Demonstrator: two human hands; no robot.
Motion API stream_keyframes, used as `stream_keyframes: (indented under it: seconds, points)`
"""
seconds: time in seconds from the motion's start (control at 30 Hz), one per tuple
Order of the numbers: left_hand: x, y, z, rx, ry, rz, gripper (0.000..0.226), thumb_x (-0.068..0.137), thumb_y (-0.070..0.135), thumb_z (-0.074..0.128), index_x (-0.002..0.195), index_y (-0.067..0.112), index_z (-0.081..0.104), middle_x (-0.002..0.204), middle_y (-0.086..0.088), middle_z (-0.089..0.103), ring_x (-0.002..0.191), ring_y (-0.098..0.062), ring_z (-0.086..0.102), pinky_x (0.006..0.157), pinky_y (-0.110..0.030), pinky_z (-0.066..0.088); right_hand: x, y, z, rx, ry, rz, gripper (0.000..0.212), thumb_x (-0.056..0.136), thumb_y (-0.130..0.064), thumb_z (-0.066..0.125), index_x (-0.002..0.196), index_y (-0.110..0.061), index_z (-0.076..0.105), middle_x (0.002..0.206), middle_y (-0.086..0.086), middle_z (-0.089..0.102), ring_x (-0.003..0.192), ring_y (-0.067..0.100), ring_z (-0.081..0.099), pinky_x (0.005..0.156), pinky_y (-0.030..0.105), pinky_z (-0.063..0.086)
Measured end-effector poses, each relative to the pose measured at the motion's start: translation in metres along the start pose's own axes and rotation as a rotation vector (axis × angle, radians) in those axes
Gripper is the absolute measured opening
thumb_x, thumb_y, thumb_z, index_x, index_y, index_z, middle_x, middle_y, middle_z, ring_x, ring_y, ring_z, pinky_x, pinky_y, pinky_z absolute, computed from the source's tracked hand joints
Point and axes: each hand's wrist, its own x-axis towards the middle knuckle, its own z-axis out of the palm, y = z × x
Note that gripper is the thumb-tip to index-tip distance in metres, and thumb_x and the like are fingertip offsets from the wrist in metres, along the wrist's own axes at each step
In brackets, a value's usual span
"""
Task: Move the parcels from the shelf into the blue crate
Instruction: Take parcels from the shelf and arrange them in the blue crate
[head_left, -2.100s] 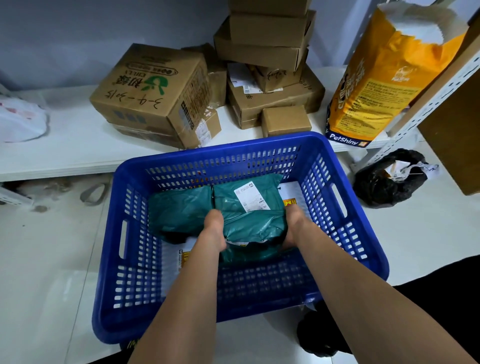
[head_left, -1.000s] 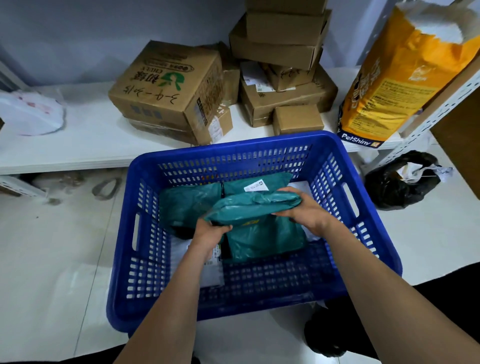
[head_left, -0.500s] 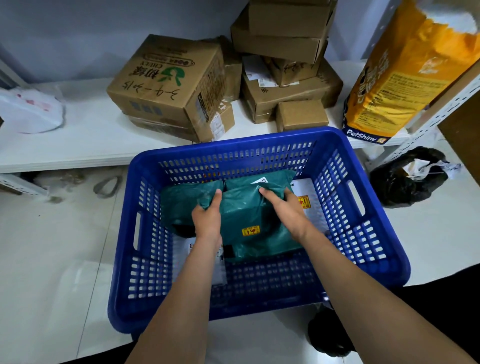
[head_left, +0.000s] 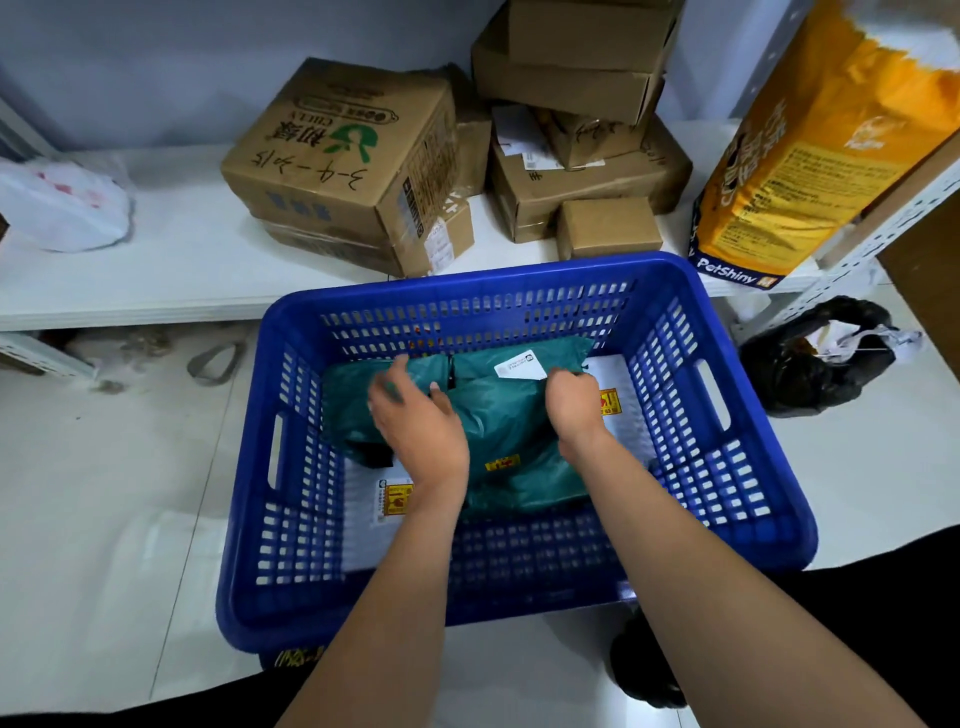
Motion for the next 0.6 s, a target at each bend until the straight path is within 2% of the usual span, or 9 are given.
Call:
stream_keyframes:
  seconds: [0.03,0.1,0.2,0.3,0.37,0.43,0.5,0.53,0.6]
  points:
    - [0.0,0.002,0.001,0.115,0.037,0.204,0.037,0.096,0.016,0.053,0.133,0.012,0.048,0.131,-0.013,0.049,0.12,-0.031,0.051,0.109,-0.047,0.038,0.003,-0.002,0.001,0.001,0.014,0.032,0.021,0.088,-0.005,0.042,0.068,-0.013,0.042,0.063,0.001,0.037,0.057,0.018,0.027,0.051,0.03,0.02]
    - [-0.005,0.018,0.003,0.207,0.024,0.48,0.039,0.099,0.02,0.047,0.138,0.013,0.05,0.137,-0.014,0.051,0.132,-0.03,0.045,0.119,-0.048,0.023,0.005,-0.005,0.0,-0.042,0.029,0.068,0.017,0.084,-0.004,0.043,0.069,-0.011,0.045,0.066,0.003,0.041,0.058,0.02,0.031,0.05,0.029,0.021]
    - [-0.022,0.033,0.015,0.296,-0.163,0.57,0.045,0.102,0.034,0.031,0.141,0.017,0.048,0.134,-0.009,0.059,0.134,-0.028,0.046,0.121,-0.047,0.018,0.008,-0.007,-0.001,-0.045,0.056,0.081,0.016,0.083,-0.007,0.046,0.067,-0.011,0.046,0.063,0.003,0.041,0.056,0.023,0.037,0.048,0.028,0.026]
    - [-0.032,0.021,0.025,0.357,-0.297,0.552,0.044,0.103,0.039,0.02,0.119,0.018,0.056,0.106,-0.006,0.069,0.107,-0.026,0.062,0.112,-0.045,0.032,0.009,-0.005,0.002,-0.092,0.07,0.081,0.025,0.088,-0.027,0.048,0.086,-0.005,0.059,0.073,0.007,0.053,0.064,0.024,0.047,0.059,0.033,0.038]
    - [-0.027,0.023,0.024,0.359,-0.306,0.515,0.044,0.103,0.039,0.019,0.101,0.018,0.057,0.089,-0.004,0.07,0.087,-0.025,0.065,0.096,-0.042,0.041,0.006,-0.004,0.001,-0.272,0.171,-0.09,0.04,0.095,-0.036,0.042,0.091,-0.002,0.063,0.083,0.013,0.064,0.076,0.031,0.059,0.069,0.036,0.044]
    - [-0.017,0.031,0.022,0.379,-0.366,0.477,0.043,0.103,0.038,0.022,0.094,0.018,0.06,0.084,-0.004,0.072,0.08,-0.026,0.067,0.087,-0.039,0.043,-0.003,-0.002,-0.003,-0.44,0.283,-0.498,0.041,0.101,-0.031,0.035,0.077,-0.006,0.057,0.069,0.012,0.063,0.067,0.031,0.058,0.075,0.036,0.048]
    - [-0.009,0.036,0.019,0.432,-0.485,0.464,0.029,0.099,0.032,0.037,0.095,0.018,0.063,0.088,-0.004,0.073,0.082,-0.026,0.067,0.088,-0.037,0.043,-0.016,-0.005,-0.001,-0.641,0.251,-0.901,0.042,0.102,-0.028,0.03,0.075,-0.01,0.056,0.057,0.005,0.055,0.057,0.025,0.053,0.099,0.039,0.046]
    - [-0.006,0.038,0.017,0.466,-0.533,0.477,0.022,0.095,0.027,0.044,0.096,0.019,0.064,0.089,-0.004,0.073,0.084,-0.026,0.067,0.089,-0.036,0.043,-0.02,-0.006,0.005,-0.779,0.19,-0.978,0.044,0.102,-0.03,0.028,0.079,-0.01,0.06,0.059,0.005,0.059,0.059,0.024,0.056,0.106,0.039,0.041]
    - [-0.003,0.039,0.014,0.482,-0.577,0.486,0.018,0.092,0.022,0.048,0.093,0.016,0.065,0.089,-0.006,0.072,0.085,-0.027,0.066,0.088,-0.035,0.044,-0.017,-0.006,0.013,-0.998,0.102,-0.908,0.051,0.103,-0.037,0.023,0.087,-0.012,0.065,0.07,0.009,0.067,0.07,0.027,0.063,0.098,0.038,0.043]
